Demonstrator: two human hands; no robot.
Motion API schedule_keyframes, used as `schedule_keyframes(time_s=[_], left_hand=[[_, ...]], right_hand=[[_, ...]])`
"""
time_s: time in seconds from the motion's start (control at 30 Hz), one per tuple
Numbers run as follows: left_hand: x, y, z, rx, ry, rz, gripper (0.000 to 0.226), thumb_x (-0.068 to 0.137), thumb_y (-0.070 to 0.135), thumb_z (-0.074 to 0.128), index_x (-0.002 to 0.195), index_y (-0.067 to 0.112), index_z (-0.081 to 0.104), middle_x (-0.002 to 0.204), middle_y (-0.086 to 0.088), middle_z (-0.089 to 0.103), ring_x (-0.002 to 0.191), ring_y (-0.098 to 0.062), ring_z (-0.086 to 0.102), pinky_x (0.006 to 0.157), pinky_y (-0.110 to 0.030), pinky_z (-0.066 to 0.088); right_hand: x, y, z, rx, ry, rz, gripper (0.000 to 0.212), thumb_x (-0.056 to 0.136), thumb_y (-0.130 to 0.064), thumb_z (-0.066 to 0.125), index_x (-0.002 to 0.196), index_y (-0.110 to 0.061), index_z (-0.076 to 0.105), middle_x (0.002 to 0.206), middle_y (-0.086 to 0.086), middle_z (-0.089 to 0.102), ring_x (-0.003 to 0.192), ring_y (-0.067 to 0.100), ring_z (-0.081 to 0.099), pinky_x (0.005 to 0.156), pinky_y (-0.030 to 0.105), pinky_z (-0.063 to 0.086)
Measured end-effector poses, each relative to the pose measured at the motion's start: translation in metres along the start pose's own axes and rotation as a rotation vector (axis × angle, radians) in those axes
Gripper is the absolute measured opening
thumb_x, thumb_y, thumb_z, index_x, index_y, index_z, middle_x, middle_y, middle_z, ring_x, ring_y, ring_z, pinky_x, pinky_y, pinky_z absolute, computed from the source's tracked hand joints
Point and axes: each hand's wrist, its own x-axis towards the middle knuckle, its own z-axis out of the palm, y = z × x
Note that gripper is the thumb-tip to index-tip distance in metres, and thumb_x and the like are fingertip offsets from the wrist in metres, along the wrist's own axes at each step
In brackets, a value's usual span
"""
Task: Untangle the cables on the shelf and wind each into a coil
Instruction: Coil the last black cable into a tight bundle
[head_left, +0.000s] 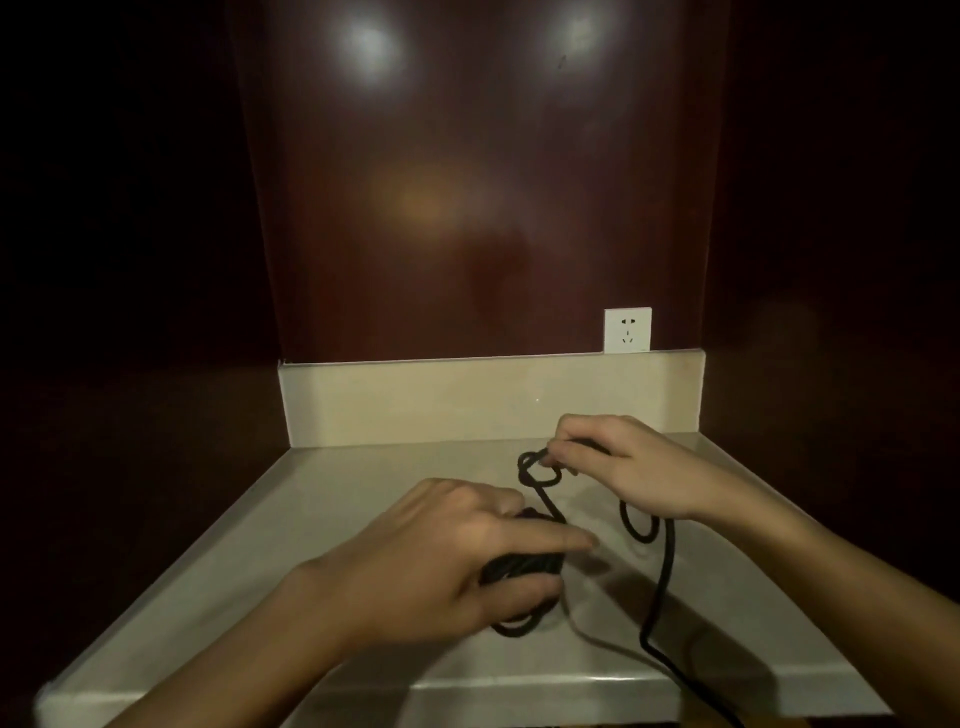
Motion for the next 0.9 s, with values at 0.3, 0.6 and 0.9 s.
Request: schedule_keyframes(time_s=[0.3,0.6,0.9], left_hand=[[0.013,0.018,0.005,0.069,-0.016,0.125,0.025,0.101,0.037,0.058,0.124,0.029,0.066,0.086,0.007,0.052,0.078,-0.007,0.046,0.075,-0.017,0.028],[-0.005,0.003,-0.009,0.039,0.303,0.012,0.023,0.101,0.033,0.059,0.119,0.024,0.070,0.084,0.009,0.051,0.074,-0.003,0.047,0.070,-0.018,0.035],[0.010,0.008,0.000,-1.214,0.638,-0.381,0.022,0.077,0.026,0.068,0.097,0.032,0.078,0.103,0.004,0.074,0.098,-0.014,0.071,0.079,-0.024,0.056]], right_hand=[[0.003,0.000,0.007,0.253,-0.063,0.105,0.030,0.103,-0.025,0.050,0.090,-0.001,0.061,0.113,-0.001,0.074,0.107,0.008,0.066,0.099,0.030,0.047],[-0.009,0.043,-0.005,0.641,-0.149,0.357,0.024,0.101,-0.020,0.052,0.113,-0.004,0.065,0.079,0.014,0.066,0.055,0.020,0.062,0.054,0.027,0.051],[-0.024,0.018,0.046,0.046,0.041,-0.236,0.006,0.097,-0.033,0.057,0.098,-0.036,0.061,0.092,-0.013,0.069,0.085,0.007,0.067,0.077,0.036,0.056]])
